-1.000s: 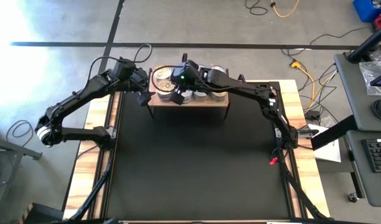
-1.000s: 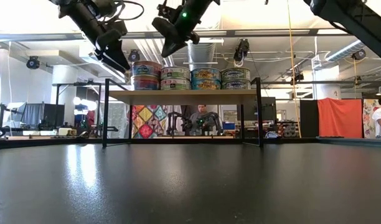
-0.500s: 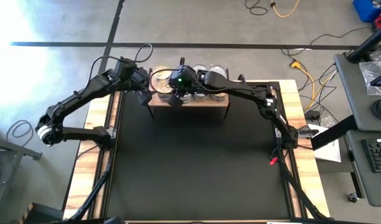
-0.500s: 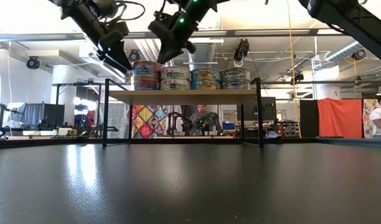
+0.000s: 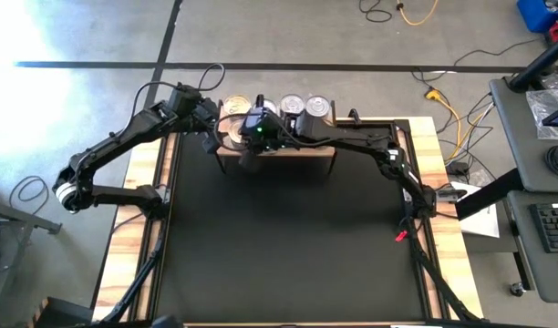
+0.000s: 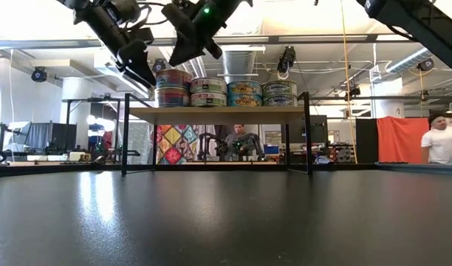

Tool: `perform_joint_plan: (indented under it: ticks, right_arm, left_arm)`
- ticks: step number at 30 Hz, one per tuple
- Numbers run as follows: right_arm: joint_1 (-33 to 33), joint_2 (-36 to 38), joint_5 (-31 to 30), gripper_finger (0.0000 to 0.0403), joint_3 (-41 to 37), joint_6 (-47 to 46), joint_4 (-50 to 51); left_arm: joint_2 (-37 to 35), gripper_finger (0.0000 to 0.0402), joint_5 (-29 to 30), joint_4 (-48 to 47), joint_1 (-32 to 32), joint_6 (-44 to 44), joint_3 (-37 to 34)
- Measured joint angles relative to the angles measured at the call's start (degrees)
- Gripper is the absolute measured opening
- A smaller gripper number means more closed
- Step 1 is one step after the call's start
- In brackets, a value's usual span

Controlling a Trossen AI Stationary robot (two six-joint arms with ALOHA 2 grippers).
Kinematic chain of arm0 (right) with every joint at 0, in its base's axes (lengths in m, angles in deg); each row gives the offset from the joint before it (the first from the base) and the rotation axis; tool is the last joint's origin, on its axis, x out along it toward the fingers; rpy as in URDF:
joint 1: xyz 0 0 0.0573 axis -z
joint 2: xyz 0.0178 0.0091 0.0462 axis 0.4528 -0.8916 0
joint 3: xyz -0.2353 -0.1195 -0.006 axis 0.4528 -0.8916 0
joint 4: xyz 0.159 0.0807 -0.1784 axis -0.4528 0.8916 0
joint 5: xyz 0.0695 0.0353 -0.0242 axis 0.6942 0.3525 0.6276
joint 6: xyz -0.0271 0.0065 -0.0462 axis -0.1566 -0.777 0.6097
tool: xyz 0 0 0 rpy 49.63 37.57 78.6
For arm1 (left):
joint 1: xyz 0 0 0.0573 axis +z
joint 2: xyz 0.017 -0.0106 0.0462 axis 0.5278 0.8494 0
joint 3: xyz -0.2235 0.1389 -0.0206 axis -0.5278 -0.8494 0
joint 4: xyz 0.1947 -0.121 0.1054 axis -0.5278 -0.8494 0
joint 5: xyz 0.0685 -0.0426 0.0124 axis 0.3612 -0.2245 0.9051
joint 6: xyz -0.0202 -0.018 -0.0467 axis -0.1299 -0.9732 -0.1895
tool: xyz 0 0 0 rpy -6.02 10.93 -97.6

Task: Stack canned seafood by type on shelf
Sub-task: Stack the blue pink tuna can on the top of the bottom blue pink tuna can on the shelf

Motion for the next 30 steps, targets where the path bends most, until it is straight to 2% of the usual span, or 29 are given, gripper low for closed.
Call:
perform_joint_plan:
  ticks: [5,10,13,16,23,30]
  right_arm:
    - [0.2,0.3,-1.0,0.0013,0.0,0.0,0.0]
    - [1.5,2.7,-8.2,0.0013,0.2,1.6,3.1]
    - [2.8,2.7,-9.8,0.0013,0.2,1.8,7.9]
    - [3.3,1.6,-9.5,0.0013,0.1,0.9,10.3]
    - [2.9,1.4,-1.3,0.0013,0.1,0.0,7.2]
    - [2.4,1.3,-0.4,0.0013,0.1,-0.1,6.5]
  left_arm:
    - [0.0,0.0396,2.3,-0.1,0.1,0.5,0.0]
    - [-1.0,0.0396,2.5,-2.4,0.1,-0.1,0.0]
    - [-1.3,0.0396,2.4,-2.8,0.1,-0.8,0.0]
    - [-1.1,0.0396,1.5,-2.4,0.1,-1.0,0.0]
    - [0.6,0.0396,1.5,0.1,0.1,-2.0,0.0]
    - [1.1,0.0396,3.2,1.3,0.2,-1.3,0.0]
